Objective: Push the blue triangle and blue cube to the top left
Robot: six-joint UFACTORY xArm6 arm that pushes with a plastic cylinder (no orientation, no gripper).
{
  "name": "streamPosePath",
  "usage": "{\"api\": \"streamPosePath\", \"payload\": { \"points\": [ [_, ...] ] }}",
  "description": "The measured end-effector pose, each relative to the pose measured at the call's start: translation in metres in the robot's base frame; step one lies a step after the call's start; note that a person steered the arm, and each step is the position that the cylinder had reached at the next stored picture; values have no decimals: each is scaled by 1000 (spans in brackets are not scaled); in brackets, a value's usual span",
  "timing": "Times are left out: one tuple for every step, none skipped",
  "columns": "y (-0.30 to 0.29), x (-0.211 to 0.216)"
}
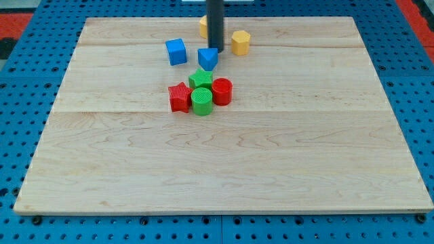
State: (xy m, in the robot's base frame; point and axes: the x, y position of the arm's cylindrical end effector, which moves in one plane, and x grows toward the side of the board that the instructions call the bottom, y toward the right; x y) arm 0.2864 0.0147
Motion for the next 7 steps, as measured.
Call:
{"api": "streamPosePath", "payload": {
  "points": [
    [42,28],
    [-25,32],
    [-102,7],
    [-168,4],
    [-150,-1],
    [-120,-19],
    [-40,25]
  ]
}}
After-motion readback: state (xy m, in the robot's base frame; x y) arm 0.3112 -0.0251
